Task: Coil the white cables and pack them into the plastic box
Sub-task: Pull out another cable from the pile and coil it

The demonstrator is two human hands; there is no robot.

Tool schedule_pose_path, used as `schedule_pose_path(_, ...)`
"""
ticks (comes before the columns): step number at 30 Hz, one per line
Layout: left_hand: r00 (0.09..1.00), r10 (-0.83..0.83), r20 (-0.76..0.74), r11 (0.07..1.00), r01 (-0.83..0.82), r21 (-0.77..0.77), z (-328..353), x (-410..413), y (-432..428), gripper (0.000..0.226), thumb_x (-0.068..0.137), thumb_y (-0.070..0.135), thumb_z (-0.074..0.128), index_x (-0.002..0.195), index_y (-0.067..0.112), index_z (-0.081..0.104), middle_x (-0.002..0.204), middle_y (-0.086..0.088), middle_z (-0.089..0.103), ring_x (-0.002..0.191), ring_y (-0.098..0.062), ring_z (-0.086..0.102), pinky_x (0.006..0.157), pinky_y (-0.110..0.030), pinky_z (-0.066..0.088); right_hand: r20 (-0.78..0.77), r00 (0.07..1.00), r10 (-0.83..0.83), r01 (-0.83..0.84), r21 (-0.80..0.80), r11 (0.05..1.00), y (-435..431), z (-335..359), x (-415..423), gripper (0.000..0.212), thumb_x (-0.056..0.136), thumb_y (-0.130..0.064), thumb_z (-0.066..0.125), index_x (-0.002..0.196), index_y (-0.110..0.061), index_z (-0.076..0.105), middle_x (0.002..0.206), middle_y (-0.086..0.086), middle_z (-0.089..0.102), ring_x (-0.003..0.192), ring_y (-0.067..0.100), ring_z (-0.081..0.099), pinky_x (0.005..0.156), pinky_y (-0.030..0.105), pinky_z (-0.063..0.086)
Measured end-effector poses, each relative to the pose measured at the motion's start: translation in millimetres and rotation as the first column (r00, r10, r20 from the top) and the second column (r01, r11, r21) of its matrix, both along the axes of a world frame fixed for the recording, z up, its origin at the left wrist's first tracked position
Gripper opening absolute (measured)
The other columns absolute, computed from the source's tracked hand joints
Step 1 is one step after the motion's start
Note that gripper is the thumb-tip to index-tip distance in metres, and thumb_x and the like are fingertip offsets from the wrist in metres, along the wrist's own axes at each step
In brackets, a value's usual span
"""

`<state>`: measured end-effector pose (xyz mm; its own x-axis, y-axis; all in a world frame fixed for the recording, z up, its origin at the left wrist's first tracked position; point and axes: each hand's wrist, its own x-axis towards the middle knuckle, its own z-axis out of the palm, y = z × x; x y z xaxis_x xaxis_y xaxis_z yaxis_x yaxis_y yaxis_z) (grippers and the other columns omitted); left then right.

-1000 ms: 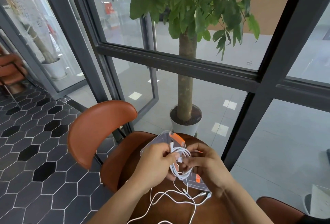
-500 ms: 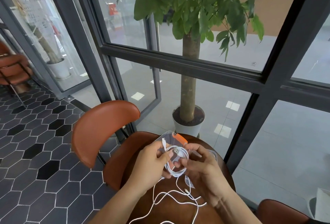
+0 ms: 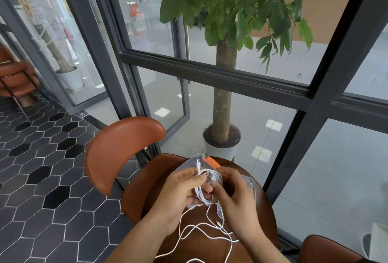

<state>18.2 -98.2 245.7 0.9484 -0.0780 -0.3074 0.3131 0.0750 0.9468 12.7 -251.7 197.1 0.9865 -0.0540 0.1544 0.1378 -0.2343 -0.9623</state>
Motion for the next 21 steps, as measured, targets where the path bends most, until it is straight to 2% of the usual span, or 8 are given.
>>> schedule_pose_path(3,0.999,0.034,-0.033,0.999,-0.034,-0.029,-0.4,-0.7,-1.5,0.033,0.104,0.025,0.046,0.108,0.009,0.074,0.094,-0.02,0.077,0.086,-0.031,0.075,0.074,-0.037,0.057,-0.012,1.0,-0.018,0.018,0.033,0.999,-1.9,-0.9,1.4,0.016,0.095,-0.019,0.068,0.106,-0.029,0.065,0.094,-0.013,0.073,0.088,0.012,0.072,0.08,0.038,0.062)
schedule_pose_path(6,0.995,0.094,-0.02,0.995,-0.094,0.021,-1.8,-0.5,-0.8,0.027,0.104,0.022,0.048,0.11,0.013,0.073,0.092,-0.016,0.078,0.085,-0.03,0.077,0.07,-0.035,0.06,-0.02,1.0,-0.007,0.008,0.047,0.999,-2.2,-2.8,1.6,0.015,0.094,-0.02,0.069,0.106,-0.028,0.066,0.096,-0.018,0.074,0.091,0.01,0.073,0.079,0.035,0.063)
schedule_pose_path(8,0.992,0.123,-0.022,0.992,-0.123,0.036,-3.8,0.0,0.3,0.025,0.103,0.021,0.05,0.11,0.014,0.073,0.09,-0.016,0.078,0.082,-0.03,0.077,0.07,-0.036,0.06,-0.032,0.999,0.005,-0.003,0.046,0.999,-1.7,-5.2,2.2,0.017,0.093,-0.021,0.07,0.107,-0.03,0.066,0.097,-0.016,0.075,0.091,0.011,0.074,0.079,0.035,0.064)
schedule_pose_path(14,0.995,0.087,-0.058,0.995,-0.084,0.05,-8.6,1.7,5.6,0.029,0.102,0.025,0.05,0.103,0.013,0.077,0.091,-0.016,0.078,0.085,-0.03,0.076,0.085,-0.045,0.06,-0.039,0.999,0.033,-0.031,0.063,0.998,-2.5,-11.1,7.0,0.017,0.092,-0.018,0.071,0.106,-0.027,0.067,0.095,-0.012,0.076,0.089,0.01,0.074,0.079,0.031,0.063)
schedule_pose_path(21,0.987,0.147,-0.062,0.983,-0.139,0.124,-15.5,4.2,11.4,0.015,0.097,0.012,0.061,0.101,0.011,0.075,0.083,-0.014,0.079,0.078,-0.029,0.077,0.084,-0.049,0.061,-0.047,0.995,0.091,-0.088,0.06,0.994,0.5,-16.9,13.1,0.013,0.093,-0.019,0.071,0.103,-0.026,0.069,0.091,-0.005,0.077,0.084,0.015,0.075,0.076,0.032,0.063)
